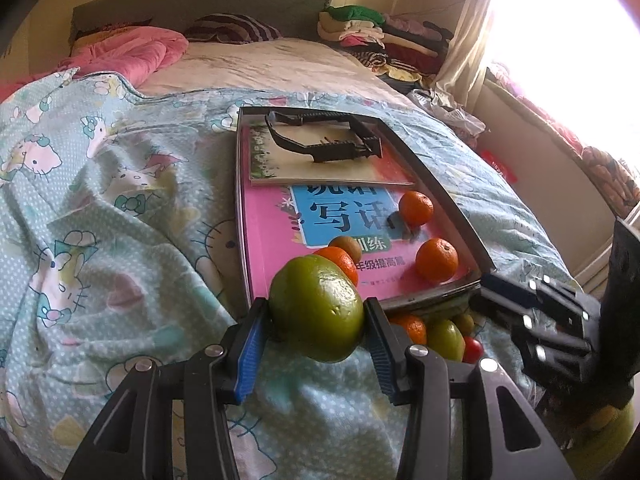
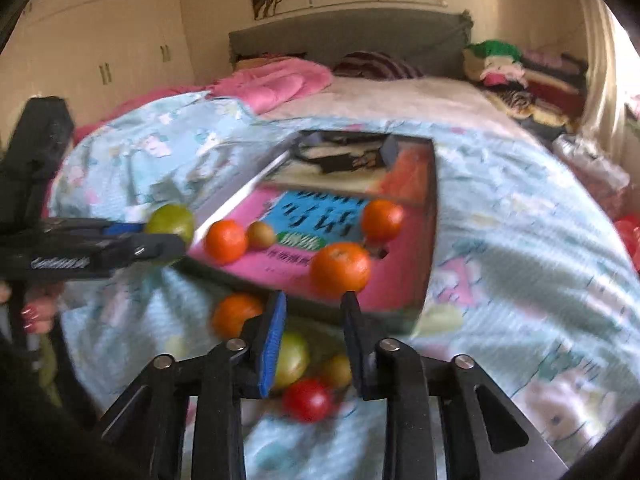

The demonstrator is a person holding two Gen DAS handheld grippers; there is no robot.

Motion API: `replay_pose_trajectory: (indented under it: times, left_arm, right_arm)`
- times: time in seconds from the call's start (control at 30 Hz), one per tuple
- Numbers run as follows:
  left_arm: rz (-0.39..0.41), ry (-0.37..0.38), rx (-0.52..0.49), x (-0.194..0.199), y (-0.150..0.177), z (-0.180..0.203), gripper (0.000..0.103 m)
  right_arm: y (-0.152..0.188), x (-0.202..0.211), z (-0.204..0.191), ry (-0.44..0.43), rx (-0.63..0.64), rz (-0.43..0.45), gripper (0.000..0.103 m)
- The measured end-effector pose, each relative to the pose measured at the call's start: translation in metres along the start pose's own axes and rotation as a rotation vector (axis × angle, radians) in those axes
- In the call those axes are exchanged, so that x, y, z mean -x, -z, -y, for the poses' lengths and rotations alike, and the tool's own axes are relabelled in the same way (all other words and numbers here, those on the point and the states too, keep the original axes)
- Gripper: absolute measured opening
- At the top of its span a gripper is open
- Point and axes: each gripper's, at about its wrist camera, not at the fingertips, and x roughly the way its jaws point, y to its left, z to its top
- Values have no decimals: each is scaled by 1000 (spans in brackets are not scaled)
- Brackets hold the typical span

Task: Organize fruits
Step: 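Grasp and lift a green lime with the left tool while the right tool reaches a green fruit, then carry the lime over the tray with the left tool while the right tool lifts a green pear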

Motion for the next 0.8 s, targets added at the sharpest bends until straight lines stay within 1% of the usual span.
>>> replay_pose_trajectory:
  times: [0.03,0.07,0.17,0.23,0.33,0.47,0.53,0.6,0.67,0.8]
  left_arm:
    - [-1,1,0,0,0,0,48]
    - [-2,2,1,0,0,0,48]
    - [-5,4,4,1,1,0,48]
    - [-7,5,5,1,2,0,48]
    - [-10,10,5,2,3,0,48]
    - [-11,11,1,2,4,2,48]
    - [-12,10,0,3,4,3,48]
    - [-11,9,-2,3,3,3,48]
    - [-11,9,0,3,4,3,48]
    - [-9,10,1,2,2,4,48]
  right_arm:
    - [3,0,-4,-19,14,-13,42]
    - [6,-2,-9,-26,38,-35,47]
    - [12,-9,-21,-22,95,-80,47]
    - [14,-19,-26,-33,118,-131,47]
    - [18,-30,-30,-5,161,-182,48]
    - [15,-44,-16,-73,106,-227,49]
    - [13,-48,-11,-96,89,-225,49]
    - [13,-45,-15,-97,117,-204,48]
    - [13,-35,-18,-116,110,-159,48]
    - [5,-9,-17,-118,83,-60,48]
